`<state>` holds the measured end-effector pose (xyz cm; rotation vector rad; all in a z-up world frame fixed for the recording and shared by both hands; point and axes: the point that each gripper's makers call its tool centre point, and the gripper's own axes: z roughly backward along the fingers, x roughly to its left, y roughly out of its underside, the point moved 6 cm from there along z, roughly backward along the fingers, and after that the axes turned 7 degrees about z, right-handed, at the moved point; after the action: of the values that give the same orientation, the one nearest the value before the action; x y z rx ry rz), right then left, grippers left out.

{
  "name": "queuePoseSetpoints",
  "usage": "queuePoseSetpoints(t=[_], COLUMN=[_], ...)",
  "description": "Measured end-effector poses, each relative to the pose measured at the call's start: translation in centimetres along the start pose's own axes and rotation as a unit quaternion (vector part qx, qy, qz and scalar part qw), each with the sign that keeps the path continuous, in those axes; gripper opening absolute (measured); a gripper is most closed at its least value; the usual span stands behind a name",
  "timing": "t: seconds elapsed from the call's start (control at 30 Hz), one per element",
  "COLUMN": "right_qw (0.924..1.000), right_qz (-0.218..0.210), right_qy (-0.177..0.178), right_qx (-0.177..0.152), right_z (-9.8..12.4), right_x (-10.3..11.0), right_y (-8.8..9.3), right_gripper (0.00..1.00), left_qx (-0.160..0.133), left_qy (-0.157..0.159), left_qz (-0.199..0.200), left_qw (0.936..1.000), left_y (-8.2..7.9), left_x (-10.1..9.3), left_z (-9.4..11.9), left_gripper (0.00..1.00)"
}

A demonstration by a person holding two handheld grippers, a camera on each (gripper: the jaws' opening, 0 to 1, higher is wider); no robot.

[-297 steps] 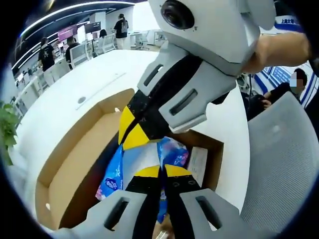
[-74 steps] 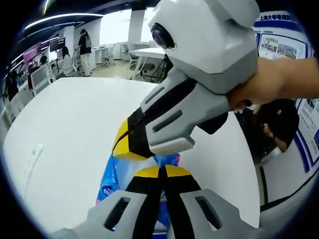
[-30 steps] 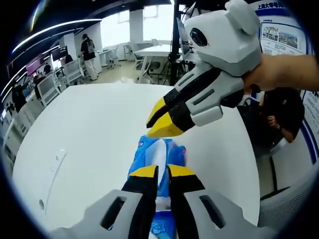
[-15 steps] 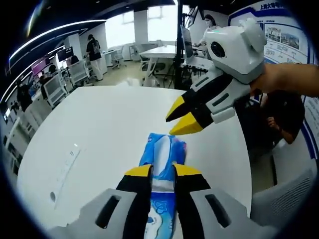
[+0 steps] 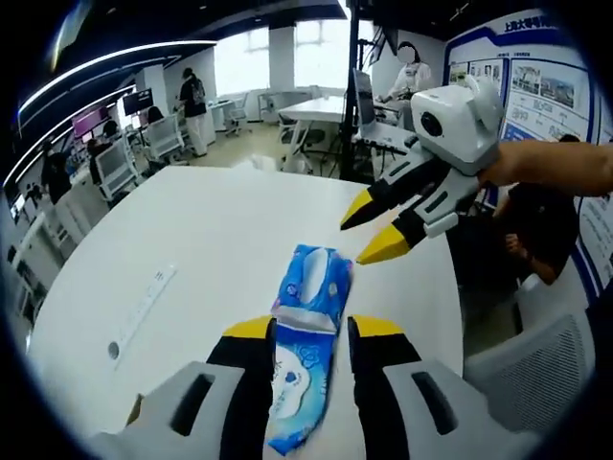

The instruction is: Operate the shoe box by opening the lid, removing the specified soft item, and placing it in the target area until the item is outside and the box remains undamaged.

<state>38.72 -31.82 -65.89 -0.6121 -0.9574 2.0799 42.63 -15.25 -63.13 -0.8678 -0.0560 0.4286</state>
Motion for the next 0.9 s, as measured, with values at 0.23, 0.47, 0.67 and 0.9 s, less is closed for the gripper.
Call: queuePoseSetpoints(t=[0.23, 0.47, 0.67, 0.9], right_qw=[0.9994, 0.9960, 0.9899, 0.9822], right_qz=[0.017, 0.042, 0.071, 0.094], right_qy=[-0.031, -0.078, -0.123, -0.163], right_qx=[-0.003, -0.011, -0.006, -0.008], right_z=[-0.3, -1.1, -2.4, -3.9], right_x=[2.1, 4.8, 7.1, 9.7], right_y=[-1.0, -2.7, -3.8, -5.5], right_gripper=[0.31, 0.39, 0.43, 0.46], left_qx=[-0.013, -0.034, -0.046, -0.053], left_qy=[-0.010, -0.024, -0.041, -0.054], left_qz=[0.016, 0.025, 0.038, 0.054], left_qw=[0.9997, 0.9988, 0.9974, 0.9957], left_y=[1.5, 3.2, 4.9, 7.0], left_x=[0.6, 0.9, 1.3, 1.5], left_z=[3.7, 8.0, 11.0, 13.7], left_gripper=[0.41, 0.50, 0.54, 0.59])
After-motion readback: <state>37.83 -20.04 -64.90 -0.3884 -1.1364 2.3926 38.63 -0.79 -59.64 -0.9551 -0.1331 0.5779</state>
